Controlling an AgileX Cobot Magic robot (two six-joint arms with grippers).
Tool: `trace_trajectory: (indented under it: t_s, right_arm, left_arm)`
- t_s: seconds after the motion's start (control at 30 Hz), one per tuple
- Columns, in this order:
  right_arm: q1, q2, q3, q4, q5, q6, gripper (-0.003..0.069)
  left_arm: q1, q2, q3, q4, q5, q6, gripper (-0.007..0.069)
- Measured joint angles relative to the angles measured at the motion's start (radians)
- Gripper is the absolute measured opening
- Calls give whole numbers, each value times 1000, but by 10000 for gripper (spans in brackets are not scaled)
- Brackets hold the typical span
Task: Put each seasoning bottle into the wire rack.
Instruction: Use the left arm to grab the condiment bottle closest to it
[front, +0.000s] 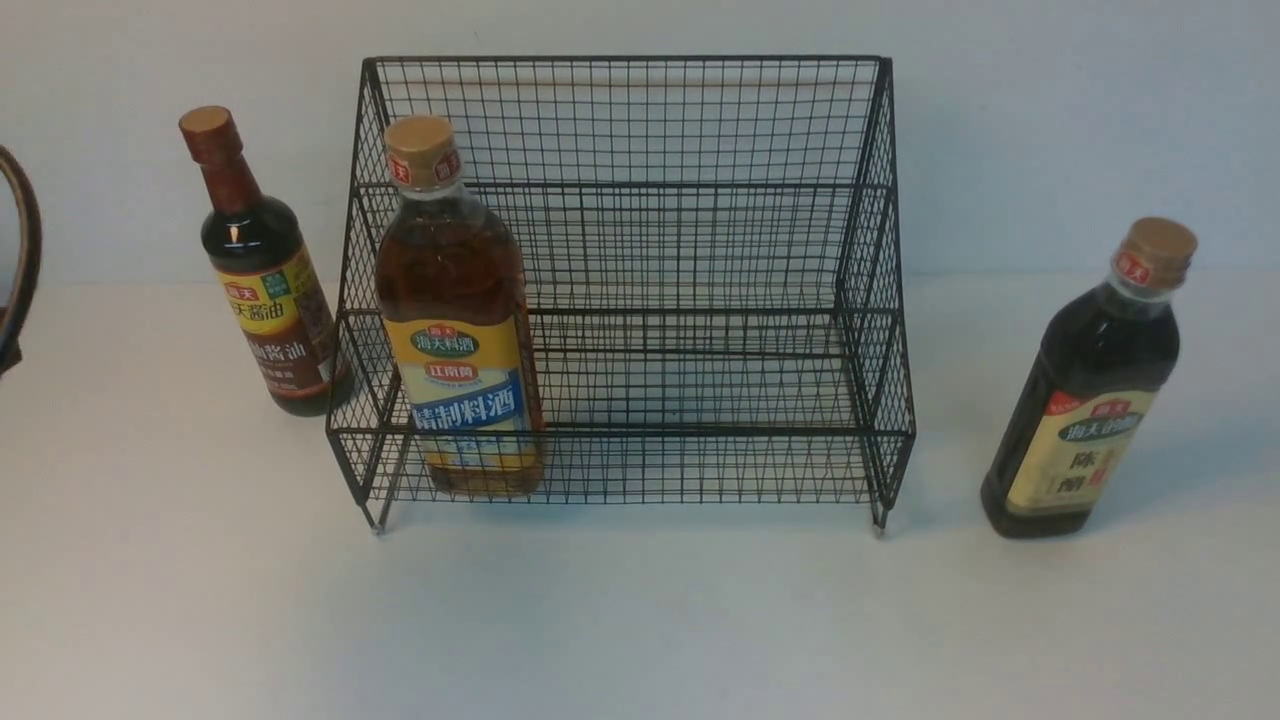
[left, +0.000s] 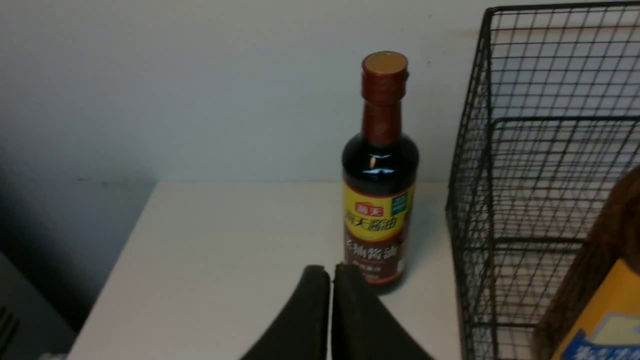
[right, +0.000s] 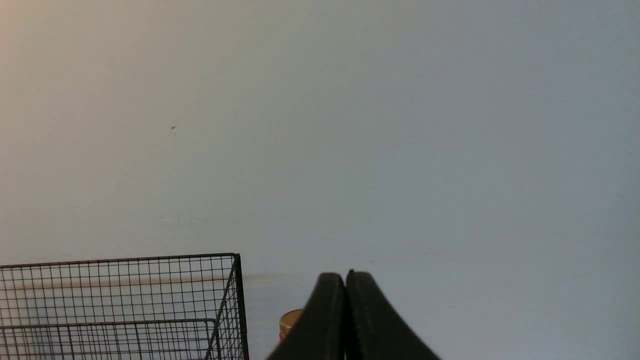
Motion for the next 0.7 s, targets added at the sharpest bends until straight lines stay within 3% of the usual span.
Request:
trace_trajectory:
  t_s: [0.07,0.17,0.23,0.27,0.4,0.63,0.7]
  right_arm:
    - [0,0,0,0,1,0,-10]
    - [0,0,0,0,6,0,-10]
    - [0,0,0,0,8,0,-10]
    - [0,0,0,0,9,0,-10]
    - [0,0,0,0,15,0,-10]
    - [0,0,0,0,15,0,-10]
    - [0,0,0,0,15,0,-10]
  left_arm:
    - [0,0,12,-21,-42,3,-5]
    - [0,3,92,-42,-336,5,-5]
    - [0,5,117,-42,-418,6,-5]
    - [0,13,160,-42,-557,8,-5]
    - [0,68,200,-38,-758,8,-5]
    - [0,226,200,-26,-899,5,37]
    - [0,313,186,-17,-926,-24,107]
